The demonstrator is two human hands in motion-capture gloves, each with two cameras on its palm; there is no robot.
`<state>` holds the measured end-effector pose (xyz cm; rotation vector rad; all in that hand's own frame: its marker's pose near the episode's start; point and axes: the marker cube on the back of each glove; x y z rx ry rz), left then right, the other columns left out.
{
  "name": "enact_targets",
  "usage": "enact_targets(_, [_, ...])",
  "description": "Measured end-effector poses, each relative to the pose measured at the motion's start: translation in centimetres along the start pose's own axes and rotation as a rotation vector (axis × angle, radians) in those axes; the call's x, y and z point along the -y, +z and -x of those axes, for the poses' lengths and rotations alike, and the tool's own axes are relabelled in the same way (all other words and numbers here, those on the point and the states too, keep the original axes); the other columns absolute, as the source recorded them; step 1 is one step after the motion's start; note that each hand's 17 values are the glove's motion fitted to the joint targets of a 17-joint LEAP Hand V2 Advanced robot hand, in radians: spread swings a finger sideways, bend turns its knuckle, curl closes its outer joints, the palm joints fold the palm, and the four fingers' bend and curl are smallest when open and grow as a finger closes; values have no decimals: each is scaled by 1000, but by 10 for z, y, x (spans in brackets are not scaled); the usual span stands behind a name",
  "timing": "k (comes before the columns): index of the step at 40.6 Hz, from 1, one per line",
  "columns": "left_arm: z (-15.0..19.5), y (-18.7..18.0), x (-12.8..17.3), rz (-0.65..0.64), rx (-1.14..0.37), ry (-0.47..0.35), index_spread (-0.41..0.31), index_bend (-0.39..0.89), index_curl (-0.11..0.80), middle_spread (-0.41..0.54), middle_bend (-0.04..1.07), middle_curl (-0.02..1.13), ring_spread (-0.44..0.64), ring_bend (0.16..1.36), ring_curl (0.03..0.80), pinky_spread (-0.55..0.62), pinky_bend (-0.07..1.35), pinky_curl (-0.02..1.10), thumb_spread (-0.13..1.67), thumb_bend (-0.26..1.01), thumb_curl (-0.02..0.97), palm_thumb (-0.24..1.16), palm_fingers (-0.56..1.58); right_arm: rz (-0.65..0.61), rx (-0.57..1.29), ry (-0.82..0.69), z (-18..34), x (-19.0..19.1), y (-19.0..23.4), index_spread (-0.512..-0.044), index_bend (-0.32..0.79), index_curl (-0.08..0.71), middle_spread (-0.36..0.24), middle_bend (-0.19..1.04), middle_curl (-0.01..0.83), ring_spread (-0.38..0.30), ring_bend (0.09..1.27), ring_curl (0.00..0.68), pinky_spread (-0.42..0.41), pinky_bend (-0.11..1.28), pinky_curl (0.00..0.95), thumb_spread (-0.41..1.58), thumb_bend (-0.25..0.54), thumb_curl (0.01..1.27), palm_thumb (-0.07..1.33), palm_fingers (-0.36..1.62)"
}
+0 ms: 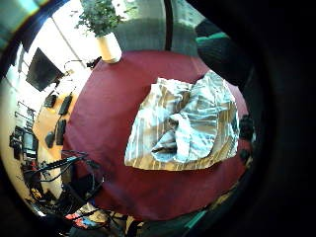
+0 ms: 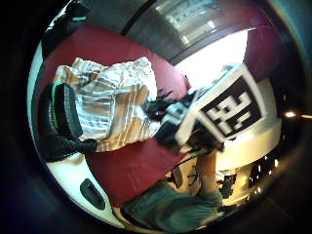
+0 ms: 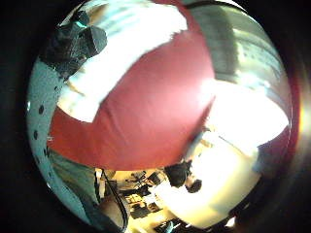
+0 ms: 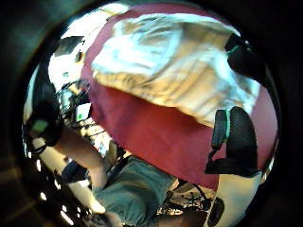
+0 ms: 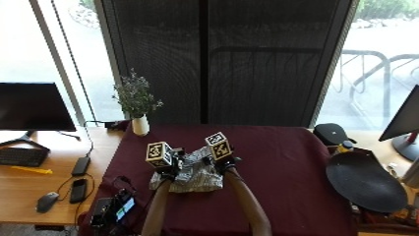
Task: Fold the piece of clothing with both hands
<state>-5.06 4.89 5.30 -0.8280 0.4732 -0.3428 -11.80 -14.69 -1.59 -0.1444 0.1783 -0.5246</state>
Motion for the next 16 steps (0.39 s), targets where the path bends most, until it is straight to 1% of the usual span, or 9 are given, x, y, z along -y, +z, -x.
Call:
enact_targets(2, [-8,1,-4,19,24,17,-110,130,321,-75,253,452,69,473,341,195,351,380,1569,280,384,680,576,-65,-119,210,-34,-6,-5,-307,196,357,-161,171,357,-112,336,359,95,427,335,1149,-15,576,1013,664])
enact_targets(4, [-13,5,-6,36,48,32,-110,129,321,-75,252,452,70,472,342,196,348,380,1562,266,379,658,577,-120,-137,302,-55,-8,-5,-308,192,364,-161,165,355,-101,321,357,112,422,335,1176,-16,569,995,656])
enact_targets(5, [-16,8,-6,45,63,38,-110,134,322,-75,250,452,70,470,341,197,346,380,1558,260,377,647,579,-150,-129,330,-62,-11,-5,-308,186,365,-161,166,354,-103,324,357,110,420,334,1189,-6,569,1004,672])
enact_targets(6, [-18,12,-6,56,82,44,-112,138,323,-75,248,451,71,468,341,201,343,380,1543,238,368,612,581,-181,-116,357,-69,-14,-6,-308,193,368,-121,133,347,-91,314,351,125,420,332,1204,-23,560,972,636])
enact_targets(9, [-26,16,-11,86,140,52,-117,143,326,-75,243,450,73,463,340,206,333,379,1516,199,356,553,586,-274,-82,426,-87,-24,-6,-309,194,380,-103,140,344,-81,309,353,141,413,334,1236,-15,552,958,631])
enact_targets(10, [-29,16,-12,90,151,56,-117,142,327,-75,244,450,72,461,340,207,331,379,1515,198,357,555,588,-302,-76,445,-90,-28,-7,-310,192,381,-98,140,342,-78,306,352,145,415,333,1246,-13,549,954,633])
enact_targets(11, [-32,17,-12,92,160,62,-118,146,329,-75,240,449,74,459,340,208,328,379,1504,184,351,534,590,-331,-70,466,-93,-34,-8,-311,186,382,-128,168,344,-76,296,349,148,402,330,1254,-12,547,951,647])
enact_targets(15, [-40,24,-14,116,198,88,-119,143,332,-74,228,448,75,456,340,211,323,380,1467,134,335,465,592,-428,-39,553,-104,-58,-13,-311,178,386,-143,169,344,-65,284,347,166,390,328,1279,-13,539,935,655])
enact_targets(16, [-41,24,-14,121,203,89,-120,143,332,-74,227,448,76,453,339,212,322,380,1459,124,333,454,592,-435,-34,560,-105,-60,-14,-312,185,389,-104,139,339,-63,291,350,169,397,331,1279,-18,536,924,643])
